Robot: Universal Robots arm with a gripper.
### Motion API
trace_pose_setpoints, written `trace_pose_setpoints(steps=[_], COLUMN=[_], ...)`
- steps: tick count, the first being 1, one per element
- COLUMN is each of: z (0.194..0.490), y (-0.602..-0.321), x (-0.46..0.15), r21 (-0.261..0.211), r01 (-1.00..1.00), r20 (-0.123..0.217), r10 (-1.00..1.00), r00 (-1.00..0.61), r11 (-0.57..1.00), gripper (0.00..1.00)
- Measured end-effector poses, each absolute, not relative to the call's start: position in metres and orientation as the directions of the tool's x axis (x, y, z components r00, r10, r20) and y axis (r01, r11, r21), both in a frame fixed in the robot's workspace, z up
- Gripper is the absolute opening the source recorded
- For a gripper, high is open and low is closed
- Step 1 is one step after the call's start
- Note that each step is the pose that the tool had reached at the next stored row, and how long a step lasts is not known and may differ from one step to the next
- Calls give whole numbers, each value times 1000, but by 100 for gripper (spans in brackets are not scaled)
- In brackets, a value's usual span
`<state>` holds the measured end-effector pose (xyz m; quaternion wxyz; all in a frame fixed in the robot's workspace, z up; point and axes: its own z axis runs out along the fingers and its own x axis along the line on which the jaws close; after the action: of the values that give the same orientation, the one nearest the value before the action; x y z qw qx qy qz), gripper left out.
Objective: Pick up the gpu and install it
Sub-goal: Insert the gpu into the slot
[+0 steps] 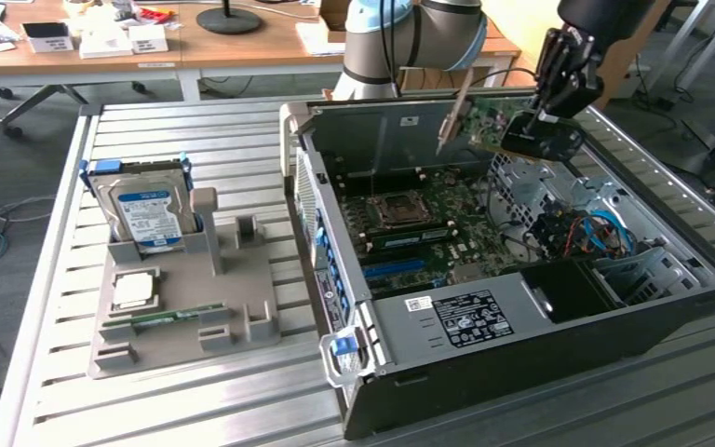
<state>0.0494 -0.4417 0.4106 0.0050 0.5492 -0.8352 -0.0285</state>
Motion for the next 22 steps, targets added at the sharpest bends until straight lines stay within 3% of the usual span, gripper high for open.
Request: trace_pose_setpoints(steps=[11,22], z=[410,408], y=[-442,-442], x=[49,49], r21=[53,40], r01=[-976,-983], r20=[-23,-24], r10=[-977,-983], r00=[-212,-182], r11=[211,181], gripper=[27,27])
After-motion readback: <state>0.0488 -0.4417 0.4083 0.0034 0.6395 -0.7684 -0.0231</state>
